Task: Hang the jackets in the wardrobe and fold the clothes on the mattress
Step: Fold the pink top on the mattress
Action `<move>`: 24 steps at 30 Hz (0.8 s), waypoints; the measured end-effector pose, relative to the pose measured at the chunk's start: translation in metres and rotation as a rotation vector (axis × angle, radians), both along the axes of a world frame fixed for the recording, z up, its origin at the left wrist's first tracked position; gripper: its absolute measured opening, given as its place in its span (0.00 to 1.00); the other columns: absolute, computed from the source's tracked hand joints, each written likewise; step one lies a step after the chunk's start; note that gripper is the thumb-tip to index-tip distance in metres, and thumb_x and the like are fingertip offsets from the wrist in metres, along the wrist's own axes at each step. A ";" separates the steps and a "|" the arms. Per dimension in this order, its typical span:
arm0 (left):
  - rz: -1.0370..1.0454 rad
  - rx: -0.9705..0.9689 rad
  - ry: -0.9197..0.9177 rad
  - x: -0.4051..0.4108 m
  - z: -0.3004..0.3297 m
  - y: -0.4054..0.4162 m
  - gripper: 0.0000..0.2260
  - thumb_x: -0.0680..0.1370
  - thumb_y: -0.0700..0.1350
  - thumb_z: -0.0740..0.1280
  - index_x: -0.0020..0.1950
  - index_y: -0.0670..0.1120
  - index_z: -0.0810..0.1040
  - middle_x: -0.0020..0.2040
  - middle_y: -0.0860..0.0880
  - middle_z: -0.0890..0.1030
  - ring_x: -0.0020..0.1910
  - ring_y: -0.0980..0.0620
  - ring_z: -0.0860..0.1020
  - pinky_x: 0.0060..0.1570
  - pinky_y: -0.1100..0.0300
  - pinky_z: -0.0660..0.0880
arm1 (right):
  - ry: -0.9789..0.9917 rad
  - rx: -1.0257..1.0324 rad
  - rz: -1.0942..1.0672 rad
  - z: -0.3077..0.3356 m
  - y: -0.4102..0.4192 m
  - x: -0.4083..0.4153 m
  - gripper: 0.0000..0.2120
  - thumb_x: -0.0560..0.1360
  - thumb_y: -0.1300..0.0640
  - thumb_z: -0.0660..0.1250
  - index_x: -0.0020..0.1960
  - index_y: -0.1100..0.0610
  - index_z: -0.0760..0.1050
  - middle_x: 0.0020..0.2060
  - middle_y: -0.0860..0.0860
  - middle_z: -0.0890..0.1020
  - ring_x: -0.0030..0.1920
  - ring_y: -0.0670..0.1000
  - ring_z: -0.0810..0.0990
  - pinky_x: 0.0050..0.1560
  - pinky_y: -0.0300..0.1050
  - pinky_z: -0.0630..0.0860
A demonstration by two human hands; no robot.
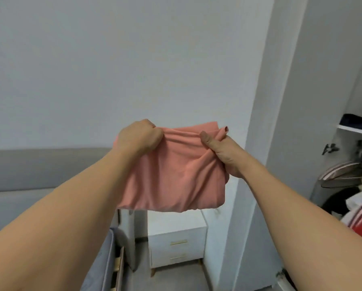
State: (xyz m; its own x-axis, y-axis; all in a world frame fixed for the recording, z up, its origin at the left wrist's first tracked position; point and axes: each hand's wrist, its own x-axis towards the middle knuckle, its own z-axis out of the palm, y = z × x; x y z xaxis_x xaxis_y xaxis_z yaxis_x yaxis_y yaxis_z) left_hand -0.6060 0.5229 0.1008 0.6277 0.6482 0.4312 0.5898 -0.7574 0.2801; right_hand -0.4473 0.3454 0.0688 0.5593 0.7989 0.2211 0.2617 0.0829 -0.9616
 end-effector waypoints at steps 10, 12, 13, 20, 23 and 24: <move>-0.481 0.072 -0.073 0.231 0.041 -0.067 0.15 0.66 0.54 0.54 0.33 0.43 0.70 0.35 0.44 0.76 0.34 0.44 0.74 0.30 0.58 0.63 | 0.226 0.206 -0.424 0.010 -0.103 0.165 0.32 0.59 0.37 0.77 0.54 0.57 0.80 0.49 0.56 0.86 0.50 0.54 0.85 0.42 0.45 0.82; -0.585 0.152 -0.081 0.262 0.048 -0.088 0.15 0.67 0.55 0.55 0.33 0.44 0.71 0.34 0.46 0.75 0.35 0.45 0.74 0.31 0.57 0.63 | 0.276 0.240 -0.540 0.009 -0.127 0.179 0.33 0.63 0.38 0.73 0.58 0.60 0.80 0.51 0.57 0.85 0.52 0.55 0.85 0.47 0.47 0.82; -0.653 0.169 -0.083 0.282 0.053 -0.101 0.16 0.68 0.56 0.56 0.33 0.44 0.71 0.34 0.46 0.75 0.35 0.44 0.74 0.32 0.57 0.64 | 0.286 0.263 -0.621 0.011 -0.142 0.187 0.33 0.64 0.38 0.72 0.59 0.61 0.79 0.51 0.58 0.85 0.52 0.55 0.85 0.49 0.48 0.81; -1.028 0.134 -0.086 0.398 0.079 -0.221 0.12 0.69 0.53 0.57 0.35 0.45 0.69 0.38 0.45 0.74 0.40 0.40 0.75 0.35 0.56 0.65 | 0.201 0.363 -1.086 0.052 -0.264 0.210 0.31 0.62 0.36 0.73 0.56 0.56 0.79 0.43 0.53 0.87 0.40 0.51 0.86 0.33 0.42 0.80; -1.148 0.038 -0.046 0.433 0.083 -0.276 0.09 0.69 0.50 0.57 0.36 0.46 0.70 0.38 0.46 0.75 0.39 0.43 0.74 0.39 0.55 0.67 | 0.139 0.335 -1.243 0.064 -0.319 0.218 0.30 0.65 0.35 0.75 0.57 0.55 0.78 0.41 0.51 0.87 0.40 0.51 0.86 0.33 0.43 0.80; -1.167 0.023 -0.051 0.444 0.084 -0.294 0.08 0.70 0.50 0.57 0.37 0.46 0.70 0.38 0.46 0.75 0.39 0.43 0.74 0.40 0.54 0.68 | 0.123 0.332 -1.282 0.067 -0.336 0.223 0.30 0.66 0.35 0.75 0.57 0.56 0.78 0.42 0.51 0.87 0.41 0.52 0.86 0.35 0.44 0.81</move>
